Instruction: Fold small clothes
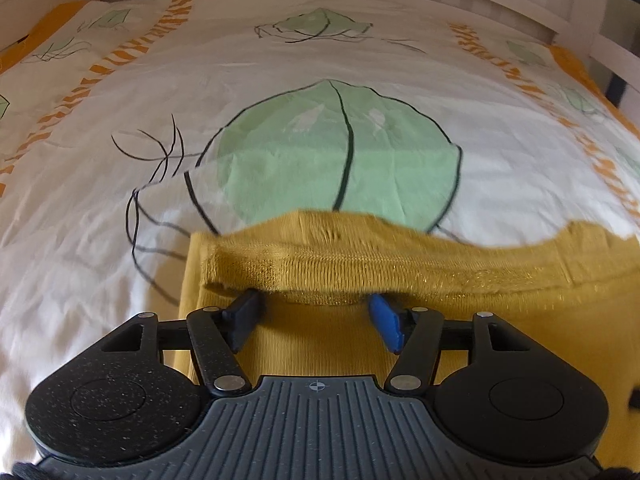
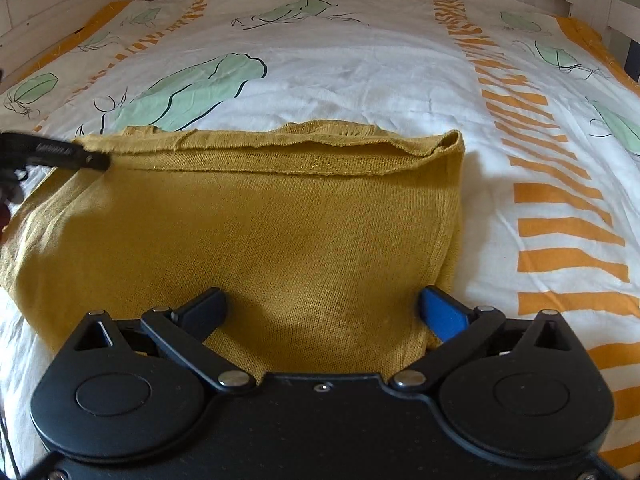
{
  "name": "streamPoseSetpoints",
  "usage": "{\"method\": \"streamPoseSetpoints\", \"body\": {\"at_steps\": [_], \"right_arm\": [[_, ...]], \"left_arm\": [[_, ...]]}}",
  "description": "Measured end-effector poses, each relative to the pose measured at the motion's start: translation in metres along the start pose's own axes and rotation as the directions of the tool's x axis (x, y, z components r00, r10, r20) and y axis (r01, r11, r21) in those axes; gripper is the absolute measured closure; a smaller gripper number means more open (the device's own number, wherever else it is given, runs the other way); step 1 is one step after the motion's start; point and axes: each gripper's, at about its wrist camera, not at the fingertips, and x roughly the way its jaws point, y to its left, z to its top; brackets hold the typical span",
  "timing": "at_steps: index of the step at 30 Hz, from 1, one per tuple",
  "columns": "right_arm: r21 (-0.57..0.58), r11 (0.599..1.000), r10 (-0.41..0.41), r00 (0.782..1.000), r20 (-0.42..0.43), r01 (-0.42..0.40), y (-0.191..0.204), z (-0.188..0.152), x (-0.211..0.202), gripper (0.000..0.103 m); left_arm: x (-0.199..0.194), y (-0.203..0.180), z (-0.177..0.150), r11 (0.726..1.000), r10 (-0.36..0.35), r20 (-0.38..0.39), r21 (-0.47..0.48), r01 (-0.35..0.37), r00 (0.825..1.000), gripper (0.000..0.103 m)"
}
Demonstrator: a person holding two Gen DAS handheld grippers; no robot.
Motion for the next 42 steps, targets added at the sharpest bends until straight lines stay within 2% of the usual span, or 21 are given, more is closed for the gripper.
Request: {"method": "streamPoseSetpoints", "body": {"at_steps": [5, 9, 15, 19, 21, 23, 31, 35, 39, 42], "right_arm": [[0.005, 1.0, 0.003, 1.0, -0.004, -0.003, -0.001, 0.001, 0.0, 0.0], [0.01, 1.0, 0.009, 1.0, -0.006, -0.009, -0.002, 0.001, 0.0, 0.0], [0.009, 1.0, 0.013, 1.0, -0.007, -0.012, -0.003, 0.001, -0.001, 0.0], [0.012, 1.0, 0.014, 1.0, -0.009, -0.014, -0.003, 0.002, -0.001, 0.0], [0.011, 1.0, 0.014, 1.0, -0.011, -0.014, -0.003, 0.002, -0.001, 0.0], [0.013, 1.0, 0.018, 1.0, -0.015, -0.018, -0.004, 0.003, 0.0, 0.0], [0.022, 0.999, 0.031, 0.999, -0.029, -0.03, -0.009, 0.006, 0.0, 0.0], [0.034, 0.999, 0.029, 0.999, -0.04, -0.027, -0.015, 0.008, -0.001, 0.0], [0.095, 0.995, 0.037, 0.998, -0.057, -0.031, -0.03, 0.01, -0.002, 0.0], [0.157, 0.986, 0.063, 0.996, -0.055, -0.054, -0.044, 0.013, -0.005, 0.0]], "left_arm": [[0.011, 0.002, 0.016, 0.998, 0.016, -0.02, -0.056, -0.018, 1.0, 0.045], [-0.001, -0.002, 0.017, 0.996, 0.007, -0.001, -0.086, -0.007, 1.0, 0.045], [-0.033, -0.036, -0.003, 0.997, -0.077, 0.03, 0.028, 0.076, 0.997, 0.045], [-0.028, -0.064, -0.016, 0.985, -0.125, -0.03, 0.118, 0.128, 0.992, 0.045], [-0.019, -0.074, -0.018, 0.983, -0.115, -0.044, 0.137, 0.12, 0.992, 0.044], [-0.011, -0.082, -0.015, 0.985, -0.087, -0.025, 0.148, 0.089, 0.996, 0.043], [0.021, -0.101, 0.021, 0.994, -0.068, -0.038, 0.081, 0.071, 0.997, 0.041], [0.036, -0.097, 0.034, 0.996, -0.093, -0.06, -0.008, 0.092, 0.994, 0.041], [0.026, -0.089, 0.042, 0.987, -0.139, -0.059, -0.095, 0.133, 0.989, 0.041], [0.01, -0.092, 0.038, 0.986, -0.155, -0.055, -0.072, 0.151, 0.986, 0.041]]}}
